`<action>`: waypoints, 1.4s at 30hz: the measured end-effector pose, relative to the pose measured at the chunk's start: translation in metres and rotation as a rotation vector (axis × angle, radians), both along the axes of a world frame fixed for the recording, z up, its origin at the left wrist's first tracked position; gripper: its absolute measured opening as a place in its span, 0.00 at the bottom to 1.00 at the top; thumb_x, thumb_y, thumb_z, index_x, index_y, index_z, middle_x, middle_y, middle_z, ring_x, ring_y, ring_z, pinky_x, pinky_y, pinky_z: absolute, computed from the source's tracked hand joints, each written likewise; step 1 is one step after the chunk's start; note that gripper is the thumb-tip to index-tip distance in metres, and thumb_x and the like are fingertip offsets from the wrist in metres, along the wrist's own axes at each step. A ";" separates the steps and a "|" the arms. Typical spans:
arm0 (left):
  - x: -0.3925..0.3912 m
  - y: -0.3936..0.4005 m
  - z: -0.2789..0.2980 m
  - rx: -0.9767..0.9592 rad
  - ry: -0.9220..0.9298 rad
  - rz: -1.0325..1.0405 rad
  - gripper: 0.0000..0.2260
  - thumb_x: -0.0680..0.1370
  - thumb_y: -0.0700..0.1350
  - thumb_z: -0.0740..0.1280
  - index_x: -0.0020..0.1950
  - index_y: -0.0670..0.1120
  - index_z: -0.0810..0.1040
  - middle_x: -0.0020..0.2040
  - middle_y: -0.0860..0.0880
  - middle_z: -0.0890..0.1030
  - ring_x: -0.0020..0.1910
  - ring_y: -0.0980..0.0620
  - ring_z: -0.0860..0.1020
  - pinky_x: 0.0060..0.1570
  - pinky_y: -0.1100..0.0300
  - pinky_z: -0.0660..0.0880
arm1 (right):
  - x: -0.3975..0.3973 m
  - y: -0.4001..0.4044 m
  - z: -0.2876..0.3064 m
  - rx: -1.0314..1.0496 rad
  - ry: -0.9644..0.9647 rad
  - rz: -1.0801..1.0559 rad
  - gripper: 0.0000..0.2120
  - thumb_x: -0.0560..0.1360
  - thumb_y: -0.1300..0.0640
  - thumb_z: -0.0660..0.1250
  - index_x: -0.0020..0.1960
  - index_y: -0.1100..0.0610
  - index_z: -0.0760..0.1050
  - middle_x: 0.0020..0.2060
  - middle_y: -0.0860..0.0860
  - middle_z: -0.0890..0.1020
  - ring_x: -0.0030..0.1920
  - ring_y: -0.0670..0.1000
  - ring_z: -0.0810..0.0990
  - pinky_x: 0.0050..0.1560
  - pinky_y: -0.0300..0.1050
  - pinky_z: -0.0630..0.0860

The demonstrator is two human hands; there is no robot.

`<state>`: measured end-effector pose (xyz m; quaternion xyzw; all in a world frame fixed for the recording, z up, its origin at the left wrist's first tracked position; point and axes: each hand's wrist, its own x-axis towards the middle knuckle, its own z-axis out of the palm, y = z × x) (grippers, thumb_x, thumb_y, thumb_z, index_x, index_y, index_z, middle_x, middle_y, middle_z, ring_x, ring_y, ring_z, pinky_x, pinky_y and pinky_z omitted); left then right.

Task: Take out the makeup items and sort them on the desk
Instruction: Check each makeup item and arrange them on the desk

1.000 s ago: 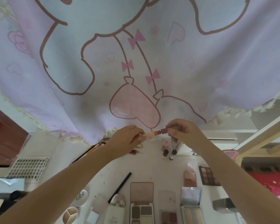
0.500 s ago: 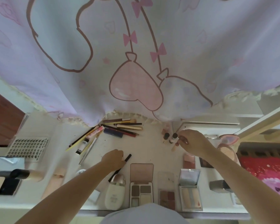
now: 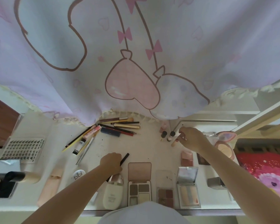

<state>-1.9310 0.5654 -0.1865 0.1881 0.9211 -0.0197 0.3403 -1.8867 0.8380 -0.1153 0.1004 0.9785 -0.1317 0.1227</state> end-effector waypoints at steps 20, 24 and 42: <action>-0.034 0.007 0.061 0.609 0.021 0.325 0.04 0.78 0.42 0.61 0.49 0.42 0.73 0.33 0.53 0.69 0.41 0.50 0.72 0.36 0.65 0.67 | -0.018 -0.046 0.013 -0.104 0.505 0.207 0.09 0.66 0.60 0.64 0.37 0.65 0.79 0.32 0.59 0.81 0.34 0.60 0.80 0.39 0.50 0.78; -0.036 0.004 0.082 0.774 -0.088 0.381 0.08 0.79 0.41 0.61 0.55 0.42 0.76 0.33 0.54 0.73 0.28 0.63 0.76 0.33 0.70 0.71 | -0.027 -0.071 0.024 -0.395 0.248 0.144 0.14 0.76 0.60 0.61 0.61 0.61 0.73 0.50 0.52 0.77 0.43 0.49 0.76 0.46 0.38 0.71; -0.032 0.000 0.132 0.775 0.101 0.114 0.06 0.79 0.42 0.60 0.47 0.49 0.76 0.36 0.60 0.72 0.32 0.60 0.70 0.31 0.72 0.66 | -0.021 -0.080 0.059 -1.045 0.170 -0.175 0.13 0.75 0.69 0.60 0.38 0.55 0.74 0.28 0.51 0.76 0.21 0.40 0.72 0.24 0.29 0.69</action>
